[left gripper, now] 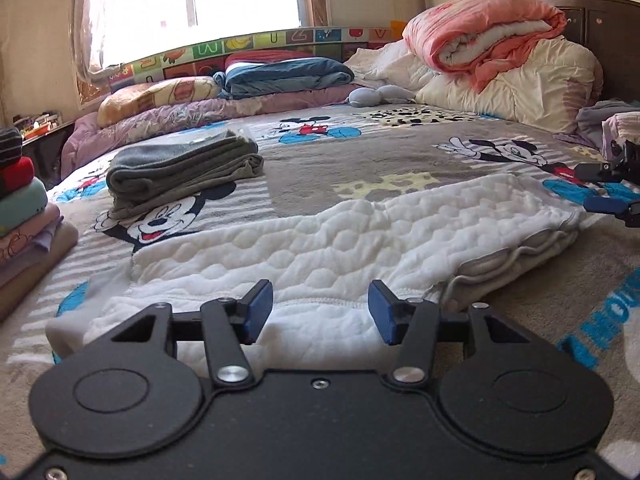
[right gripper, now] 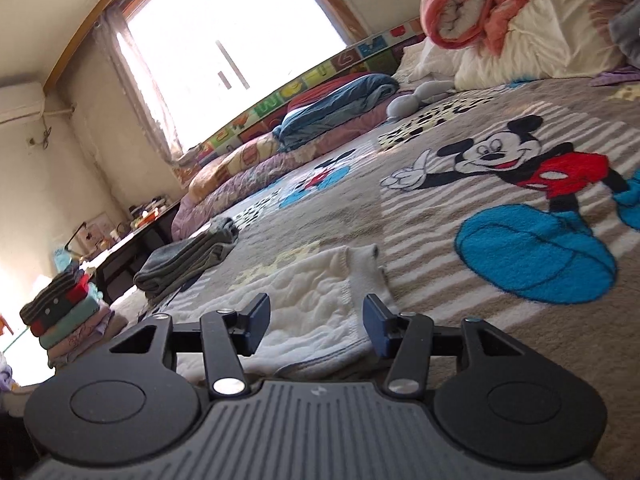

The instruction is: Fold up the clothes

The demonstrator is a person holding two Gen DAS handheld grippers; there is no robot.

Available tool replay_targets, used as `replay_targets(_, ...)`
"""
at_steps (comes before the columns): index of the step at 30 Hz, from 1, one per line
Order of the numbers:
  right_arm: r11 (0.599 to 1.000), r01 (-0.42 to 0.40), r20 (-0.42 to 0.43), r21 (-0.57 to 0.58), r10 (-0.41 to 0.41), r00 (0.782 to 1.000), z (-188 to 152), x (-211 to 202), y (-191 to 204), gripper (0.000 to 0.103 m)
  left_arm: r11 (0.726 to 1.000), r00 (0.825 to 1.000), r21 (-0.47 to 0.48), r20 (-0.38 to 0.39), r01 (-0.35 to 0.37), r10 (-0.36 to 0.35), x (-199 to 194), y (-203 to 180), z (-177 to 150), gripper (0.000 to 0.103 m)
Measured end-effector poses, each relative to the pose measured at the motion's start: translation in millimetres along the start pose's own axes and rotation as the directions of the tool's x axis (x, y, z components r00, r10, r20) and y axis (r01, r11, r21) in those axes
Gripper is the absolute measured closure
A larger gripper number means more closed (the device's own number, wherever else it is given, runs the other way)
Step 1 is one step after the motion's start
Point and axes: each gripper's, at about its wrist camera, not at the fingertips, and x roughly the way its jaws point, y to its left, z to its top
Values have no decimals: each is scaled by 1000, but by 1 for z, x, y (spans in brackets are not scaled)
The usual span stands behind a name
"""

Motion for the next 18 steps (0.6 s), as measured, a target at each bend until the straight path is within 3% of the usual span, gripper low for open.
replay_targets(3, 982, 26, 11, 188, -29, 1000, 3, -15, -16, 37, 1000, 1000, 23, 18, -9, 9, -15, -5, -2, 51)
replay_targets(8, 894, 36, -59, 446, -11, 998, -11, -14, -27, 37, 998, 999, 57, 42, -27, 25, -34, -12, -5, 51)
replay_targets(11, 892, 48, -105, 449, -1, 994, -20, 2, -14, 34, 999, 999, 10, 24, -31, 31, -27, -1, -12, 51)
replay_targets(14, 896, 101, -131, 433, -48, 990, -21, 15, -5, 33, 999, 1000, -37, 9, -28, 28, -20, 10, -18, 51)
replay_targets(18, 877, 179, -231, 446, -81, 970, -14, 34, 10, 29, 998, 1000, -54, 19, -17, 18, -18, 14, -16, 51)
